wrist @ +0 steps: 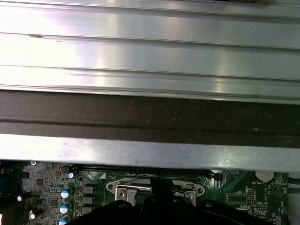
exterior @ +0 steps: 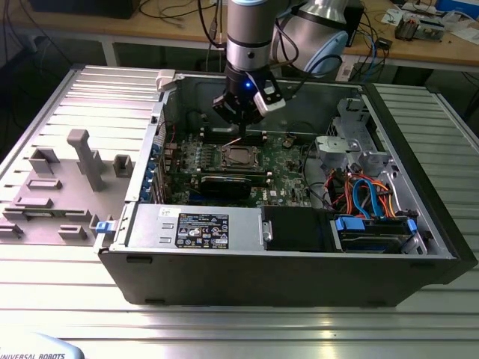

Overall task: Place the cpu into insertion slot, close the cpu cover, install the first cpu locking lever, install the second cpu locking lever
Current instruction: 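Install the first cpu locking lever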

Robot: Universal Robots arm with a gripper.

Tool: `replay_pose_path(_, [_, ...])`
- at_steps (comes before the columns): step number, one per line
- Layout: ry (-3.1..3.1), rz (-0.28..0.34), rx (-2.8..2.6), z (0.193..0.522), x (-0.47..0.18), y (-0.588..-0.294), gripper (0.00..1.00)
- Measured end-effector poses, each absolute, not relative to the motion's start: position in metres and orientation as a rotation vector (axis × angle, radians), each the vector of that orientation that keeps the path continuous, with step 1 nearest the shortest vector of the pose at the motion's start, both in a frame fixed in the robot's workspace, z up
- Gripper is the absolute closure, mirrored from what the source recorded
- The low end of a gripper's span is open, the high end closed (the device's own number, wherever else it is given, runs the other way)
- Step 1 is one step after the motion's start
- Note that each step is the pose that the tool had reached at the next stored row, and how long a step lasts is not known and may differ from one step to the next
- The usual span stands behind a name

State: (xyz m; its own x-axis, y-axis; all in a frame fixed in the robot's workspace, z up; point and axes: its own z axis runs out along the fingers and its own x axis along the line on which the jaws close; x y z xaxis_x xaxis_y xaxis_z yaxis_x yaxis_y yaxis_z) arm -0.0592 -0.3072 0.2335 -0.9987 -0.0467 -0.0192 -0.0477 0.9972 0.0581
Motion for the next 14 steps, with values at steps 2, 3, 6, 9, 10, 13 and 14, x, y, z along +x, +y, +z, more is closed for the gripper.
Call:
replay_pose_path(2, [3.122, 0.092, -0.074, 0.2330, -0.0584, -0.3070, 0.89])
replay_pose_path(3, [3.122, 0.091, -0.073, 0.2329, -0.0581, -0.3069, 0.89])
replay_pose_path(6, [3.122, 0.091, -0.069, 0.2323, -0.0561, -0.3063, 0.89])
replay_pose_path(9, [3.122, 0.091, -0.067, 0.2317, -0.0552, -0.3060, 0.89])
replay_pose_path(10, [3.122, 0.091, -0.066, 0.2315, -0.0550, -0.3058, 0.89])
replay_pose_path(13, [3.122, 0.091, -0.065, 0.2303, -0.0541, -0.3052, 0.89])
replay_pose_path(14, [3.122, 0.091, -0.064, 0.2298, -0.0537, -0.3047, 0.89])
